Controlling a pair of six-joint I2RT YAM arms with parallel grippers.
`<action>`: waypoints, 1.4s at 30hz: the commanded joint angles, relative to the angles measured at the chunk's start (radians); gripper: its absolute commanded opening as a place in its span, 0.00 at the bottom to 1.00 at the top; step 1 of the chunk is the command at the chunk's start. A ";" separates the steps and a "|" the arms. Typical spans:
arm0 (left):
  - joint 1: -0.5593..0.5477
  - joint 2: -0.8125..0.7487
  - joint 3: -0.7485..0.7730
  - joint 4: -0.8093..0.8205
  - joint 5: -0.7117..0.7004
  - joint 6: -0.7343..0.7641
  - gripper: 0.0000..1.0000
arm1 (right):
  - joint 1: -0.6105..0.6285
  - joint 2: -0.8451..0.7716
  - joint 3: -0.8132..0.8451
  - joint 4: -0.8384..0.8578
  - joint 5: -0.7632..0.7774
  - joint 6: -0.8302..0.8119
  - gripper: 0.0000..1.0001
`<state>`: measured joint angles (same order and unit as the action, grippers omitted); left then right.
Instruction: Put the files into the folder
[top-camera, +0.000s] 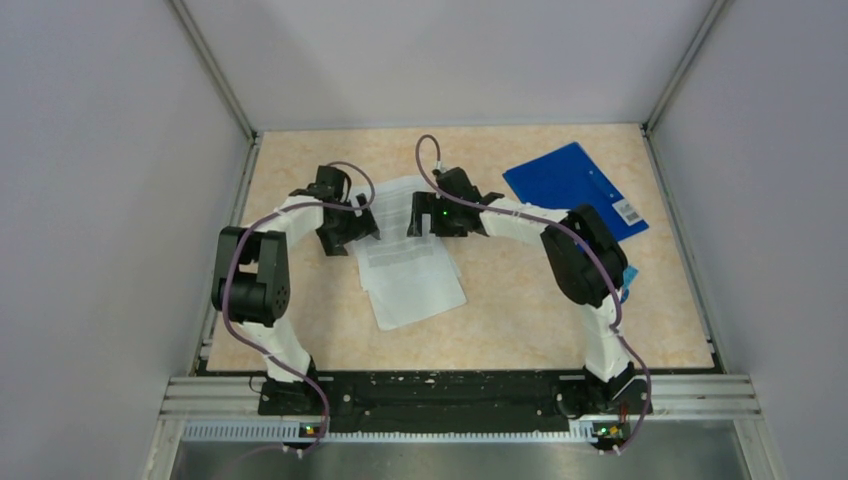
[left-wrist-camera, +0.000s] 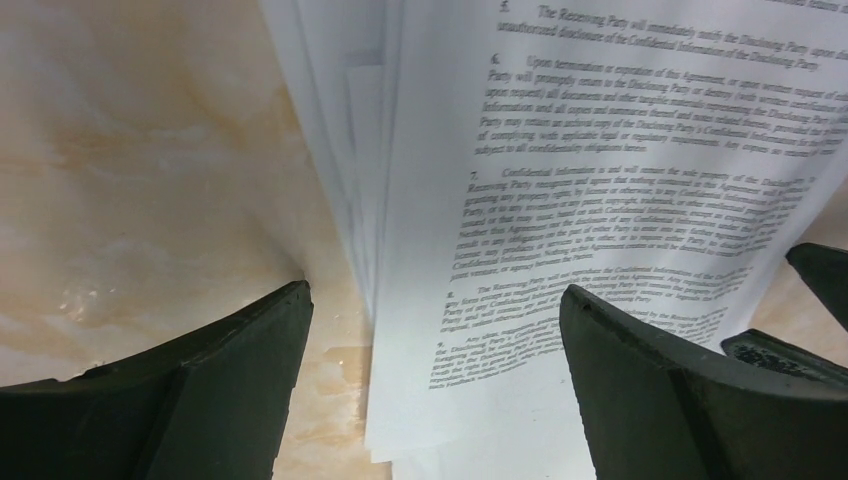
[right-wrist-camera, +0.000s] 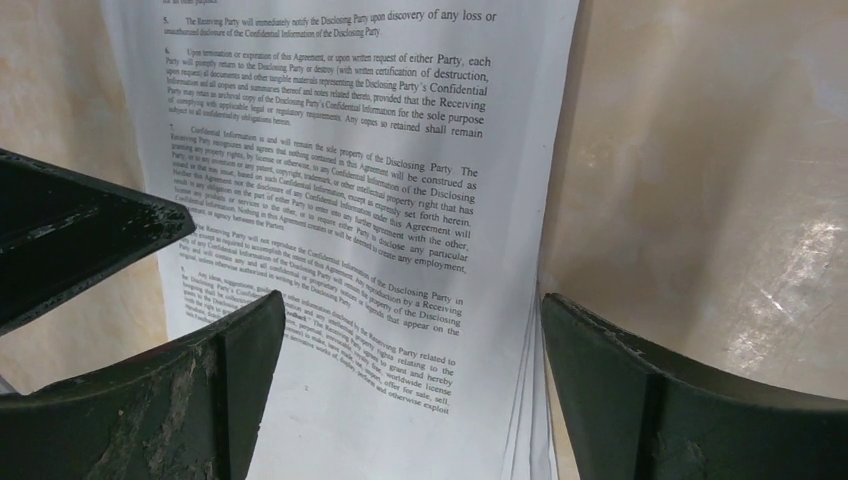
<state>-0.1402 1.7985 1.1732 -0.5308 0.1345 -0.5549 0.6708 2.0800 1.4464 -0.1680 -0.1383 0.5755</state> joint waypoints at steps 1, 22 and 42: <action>0.010 -0.093 -0.043 -0.019 -0.070 -0.010 0.98 | -0.012 -0.053 -0.026 -0.062 0.052 -0.060 0.99; 0.080 0.399 0.662 0.225 0.099 -0.038 0.98 | 0.231 -0.694 -0.663 -0.127 0.293 0.088 0.93; 0.025 0.578 0.798 0.019 -0.030 -0.124 0.98 | 0.531 -0.494 -0.716 0.057 0.556 0.225 0.69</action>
<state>-0.0875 2.3669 1.9511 -0.3904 0.1715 -0.7002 1.1793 1.5047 0.7120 -0.1719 0.3771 0.7712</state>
